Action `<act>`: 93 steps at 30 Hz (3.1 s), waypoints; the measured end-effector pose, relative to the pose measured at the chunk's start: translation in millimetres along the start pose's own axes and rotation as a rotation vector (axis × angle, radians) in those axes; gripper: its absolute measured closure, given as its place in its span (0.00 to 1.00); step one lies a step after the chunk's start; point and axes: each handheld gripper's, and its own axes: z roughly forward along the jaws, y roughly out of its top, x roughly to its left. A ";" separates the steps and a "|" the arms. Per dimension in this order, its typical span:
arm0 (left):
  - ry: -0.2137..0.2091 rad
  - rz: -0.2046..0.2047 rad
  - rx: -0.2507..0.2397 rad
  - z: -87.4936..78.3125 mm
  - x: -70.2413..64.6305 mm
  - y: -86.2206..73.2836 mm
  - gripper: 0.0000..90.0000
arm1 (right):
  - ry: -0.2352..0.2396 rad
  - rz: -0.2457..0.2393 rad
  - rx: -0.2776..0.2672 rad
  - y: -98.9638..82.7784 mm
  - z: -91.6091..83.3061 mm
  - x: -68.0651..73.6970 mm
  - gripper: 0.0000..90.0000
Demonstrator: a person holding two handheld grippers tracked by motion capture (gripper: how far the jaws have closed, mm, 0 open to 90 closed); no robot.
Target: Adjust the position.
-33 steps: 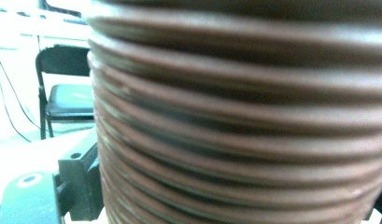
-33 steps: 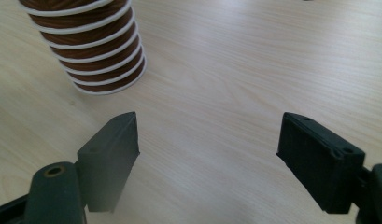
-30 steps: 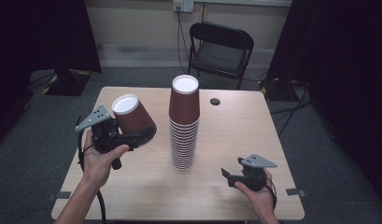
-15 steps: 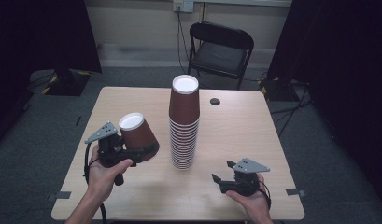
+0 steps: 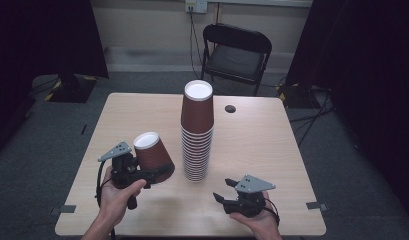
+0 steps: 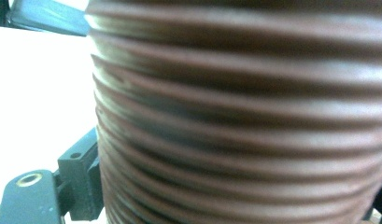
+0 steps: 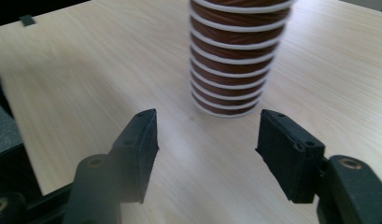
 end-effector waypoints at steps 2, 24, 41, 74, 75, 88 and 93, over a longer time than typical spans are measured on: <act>-0.005 -0.015 0.010 0.4 1.1 -1.9 0.14 | 0.015 -0.010 0.002 1.7 1.0 3.9 0.45; -0.064 -0.226 0.046 9.9 -2.2 -24.1 0.14 | 0.137 -0.094 -0.116 39.0 37.7 42.5 0.56; -0.128 -0.327 0.067 17.6 -14.2 -32.7 0.14 | 0.102 -0.172 -0.241 50.0 45.5 51.9 0.63; -0.307 -0.415 0.034 23.7 -22.8 -34.3 0.12 | 0.008 -0.227 -0.431 59.5 46.1 57.5 0.89; -0.313 -0.410 0.032 23.6 -22.4 -34.4 0.12 | 0.008 -0.229 -0.433 59.8 45.6 57.6 0.90; -0.387 -0.410 -0.009 22.9 -22.6 -31.6 0.12 | 0.008 -0.212 -0.461 64.0 35.5 56.4 0.94; -0.367 -0.385 -0.046 16.7 -19.0 -24.7 0.15 | 0.030 -0.215 -0.458 62.9 33.2 57.1 0.95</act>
